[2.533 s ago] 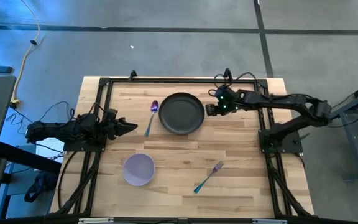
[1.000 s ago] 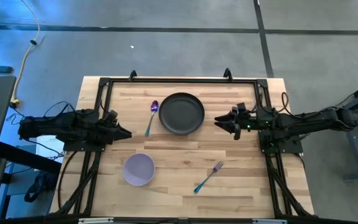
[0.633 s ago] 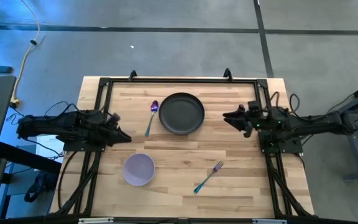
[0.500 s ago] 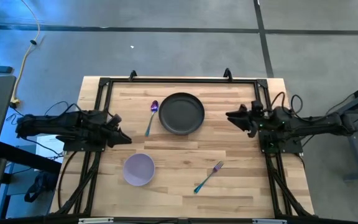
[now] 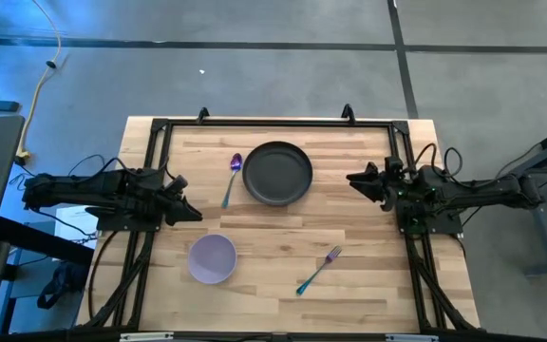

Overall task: Set table place
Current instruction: Move the black plate to the center

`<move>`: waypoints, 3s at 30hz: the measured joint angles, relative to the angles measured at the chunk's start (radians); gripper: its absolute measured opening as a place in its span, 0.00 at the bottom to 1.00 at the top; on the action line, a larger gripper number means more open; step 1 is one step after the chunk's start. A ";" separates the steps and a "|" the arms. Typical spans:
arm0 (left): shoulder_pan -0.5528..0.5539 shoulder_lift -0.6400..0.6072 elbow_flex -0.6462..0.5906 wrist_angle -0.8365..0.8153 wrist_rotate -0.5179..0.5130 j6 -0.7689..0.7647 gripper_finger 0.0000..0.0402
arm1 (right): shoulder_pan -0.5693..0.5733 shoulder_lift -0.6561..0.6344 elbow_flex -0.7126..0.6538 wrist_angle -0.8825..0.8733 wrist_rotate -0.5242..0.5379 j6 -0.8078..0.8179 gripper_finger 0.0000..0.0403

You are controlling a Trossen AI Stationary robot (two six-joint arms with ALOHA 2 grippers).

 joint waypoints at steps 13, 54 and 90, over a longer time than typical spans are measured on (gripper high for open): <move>0.000 0.005 0.000 -0.015 0.066 0.001 0.39 | 0.001 0.001 0.000 -0.059 -0.050 0.015 0.40; -0.419 0.553 0.217 -0.176 -0.279 -0.019 0.39 | 0.000 -0.105 0.001 -0.143 -0.060 -0.099 0.40; -0.419 0.555 0.294 -0.241 -0.307 -0.055 0.39 | 0.000 -0.104 0.001 -0.195 0.006 -0.039 0.40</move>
